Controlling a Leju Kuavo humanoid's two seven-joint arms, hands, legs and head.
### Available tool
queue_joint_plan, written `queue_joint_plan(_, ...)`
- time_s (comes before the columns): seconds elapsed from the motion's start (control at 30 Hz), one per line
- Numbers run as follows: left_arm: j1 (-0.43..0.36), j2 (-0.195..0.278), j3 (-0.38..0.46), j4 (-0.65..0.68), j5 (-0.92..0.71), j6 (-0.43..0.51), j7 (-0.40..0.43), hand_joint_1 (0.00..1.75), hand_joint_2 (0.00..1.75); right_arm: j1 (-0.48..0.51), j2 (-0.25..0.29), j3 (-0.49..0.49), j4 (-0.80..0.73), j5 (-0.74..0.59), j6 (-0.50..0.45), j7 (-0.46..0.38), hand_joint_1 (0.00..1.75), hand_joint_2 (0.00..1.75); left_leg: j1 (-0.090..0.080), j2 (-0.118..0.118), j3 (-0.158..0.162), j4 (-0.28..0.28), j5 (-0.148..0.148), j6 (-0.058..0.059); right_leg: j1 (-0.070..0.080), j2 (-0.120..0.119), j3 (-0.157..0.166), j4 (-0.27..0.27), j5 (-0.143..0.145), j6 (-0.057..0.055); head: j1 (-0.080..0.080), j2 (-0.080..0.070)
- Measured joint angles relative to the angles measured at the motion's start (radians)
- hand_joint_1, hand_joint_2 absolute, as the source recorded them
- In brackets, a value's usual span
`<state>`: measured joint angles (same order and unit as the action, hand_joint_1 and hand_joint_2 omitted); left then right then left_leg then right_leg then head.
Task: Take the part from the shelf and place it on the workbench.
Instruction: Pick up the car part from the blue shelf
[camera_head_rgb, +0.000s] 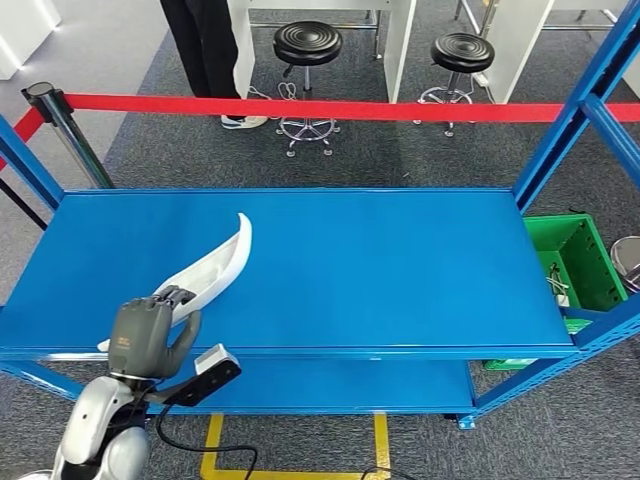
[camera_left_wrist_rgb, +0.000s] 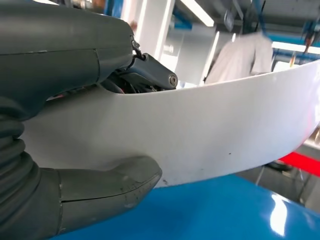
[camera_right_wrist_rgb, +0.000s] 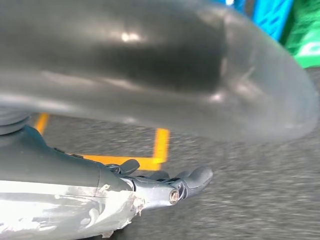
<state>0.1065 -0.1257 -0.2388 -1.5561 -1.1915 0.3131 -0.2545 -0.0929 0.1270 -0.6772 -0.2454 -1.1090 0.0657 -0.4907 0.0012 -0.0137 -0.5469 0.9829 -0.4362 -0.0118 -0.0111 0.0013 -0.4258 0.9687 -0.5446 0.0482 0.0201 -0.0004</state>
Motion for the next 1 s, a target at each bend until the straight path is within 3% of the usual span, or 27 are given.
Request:
queue_joint_plan(0.17,0.088,-0.009,-0.058,-0.066,-0.060,0.102,0.043,1.75,1.75,-0.020,0.000,-0.016,-0.009,0.000,-0.001,-0.118,0.00,0.00,-0.007,0.000,0.000,0.003,-0.005,0.008,-0.008,0.000,0.001,-0.001,-0.003,0.005,0.000,0.000)
queue_joint_plan(0.27,0.120,-0.012,-0.080,-0.075,-0.078,0.152,0.064,1.75,1.75,-0.038,0.000,-0.019,-0.024,0.000,-0.057,-0.168,0.00,0.00,-0.012,0.000,0.000,0.006,-0.009,0.016,-0.012,0.000,0.003,-0.005,-0.002,0.013,0.000,0.000)
queue_joint_plan(0.37,0.141,-0.020,-0.093,-0.079,-0.093,0.196,0.070,1.75,1.75,-0.050,-0.002,-0.019,-0.045,-0.001,-0.067,-0.200,0.00,0.00,-0.005,0.001,0.003,-0.005,-0.001,0.027,-0.011,0.000,0.000,0.013,-0.018,0.023,0.001,0.000)
queue_joint_plan(0.4,0.146,-0.021,-0.097,-0.080,-0.096,0.208,0.071,1.75,1.75,-0.052,-0.003,-0.020,-0.052,-0.001,-0.048,-0.204,0.00,0.00,-0.001,0.002,0.004,-0.010,0.000,0.030,-0.010,0.000,-0.018,0.053,-0.041,0.026,0.003,0.000)
queue_joint_plan(0.47,0.157,-0.022,-0.103,-0.080,-0.098,0.226,0.072,1.75,1.75,-0.053,-0.004,-0.021,-0.064,-0.001,-0.010,-0.207,0.00,0.00,0.002,0.002,0.005,-0.011,0.000,0.032,-0.010,0.000,-0.090,0.188,-0.100,0.029,0.006,0.000)
queue_joint_plan(0.5,0.164,-0.022,-0.104,-0.080,-0.098,0.232,0.072,1.75,1.75,-0.051,-0.004,-0.021,-0.070,-0.001,0.004,-0.207,0.00,0.00,0.002,0.002,0.005,-0.011,0.000,0.033,-0.011,0.000,-0.130,0.257,-0.119,0.032,0.007,0.000)
queue_joint_plan(0.53,0.171,-0.022,-0.105,-0.080,-0.098,0.237,0.072,1.75,1.75,-0.049,-0.004,-0.021,-0.077,-0.001,0.016,-0.207,0.00,0.00,0.004,0.001,0.006,-0.011,-0.001,0.032,-0.012,0.000,-0.160,0.298,-0.117,0.034,0.007,0.000)
queue_joint_plan(0.57,0.177,-0.022,-0.105,-0.080,-0.098,0.242,0.072,1.75,1.75,-0.046,-0.004,-0.022,-0.084,-0.001,0.027,-0.208,0.00,0.00,0.006,0.000,0.007,-0.010,-0.002,0.030,-0.013,0.000,-0.175,0.303,-0.094,0.037,0.007,0.000)
queue_joint_plan(0.6,0.182,-0.022,-0.106,-0.079,-0.097,0.246,0.072,1.75,1.75,-0.044,-0.004,-0.022,-0.091,-0.001,0.035,-0.208,0.00,0.00,0.009,-0.001,0.009,-0.008,-0.005,0.026,-0.015,0.000,-0.169,0.264,-0.051,0.040,0.007,0.000)
queue_joint_plan(0.63,0.186,-0.022,-0.106,-0.079,-0.096,0.250,0.072,1.75,1.75,-0.043,-0.004,-0.022,-0.097,-0.001,0.041,-0.208,0.00,0.00,0.014,-0.002,0.011,-0.004,-0.008,0.020,-0.018,-0.001,-0.150,0.199,-0.002,0.045,0.007,0.000)
queue_joint_plan(0.7,0.193,-0.021,-0.107,-0.079,-0.091,0.262,0.072,1.75,1.75,-0.042,0.000,-0.022,-0.105,-0.001,0.049,-0.207,0.00,0.00,0.017,-0.004,0.010,0.007,-0.015,0.003,-0.018,0.000,-0.107,0.095,0.053,0.050,0.011,0.000)
queue_joint_plan(0.77,0.199,-0.021,-0.109,-0.079,-0.084,0.275,0.069,1.75,1.75,-0.039,0.003,-0.021,-0.109,-0.002,0.051,-0.207,0.00,0.00,0.014,-0.005,0.005,0.015,-0.013,-0.012,-0.015,0.004,-0.098,0.075,0.053,0.037,0.012,0.000)
queue_joint_plan(0.87,0.205,-0.019,-0.111,-0.079,-0.074,0.285,0.066,1.75,1.75,-0.035,0.003,-0.021,-0.112,-0.017,0.051,-0.207,0.00,0.00,0.016,-0.002,-0.005,0.027,-0.023,-0.027,-0.013,0.005,-0.115,0.078,0.059,0.003,0.007,0.000)
queue_joint_plan(0.93,0.206,-0.018,-0.112,-0.078,-0.070,0.289,0.065,1.75,1.75,-0.033,0.003,-0.021,-0.116,-0.026,0.051,-0.207,0.00,0.00,0.016,0.002,-0.038,0.098,-0.082,-0.033,-0.013,0.005,-0.127,0.076,0.069,-0.017,0.003,0.000)
queue_joint_plan(1.0,0.206,-0.017,-0.113,-0.076,-0.066,0.293,0.063,1.75,1.75,-0.030,0.003,-0.021,-0.118,-0.029,0.048,-0.207,0.00,0.00,0.015,0.003,-0.093,0.230,-0.153,-0.034,-0.008,0.006,-0.144,0.076,0.079,-0.028,0.000,0.000)
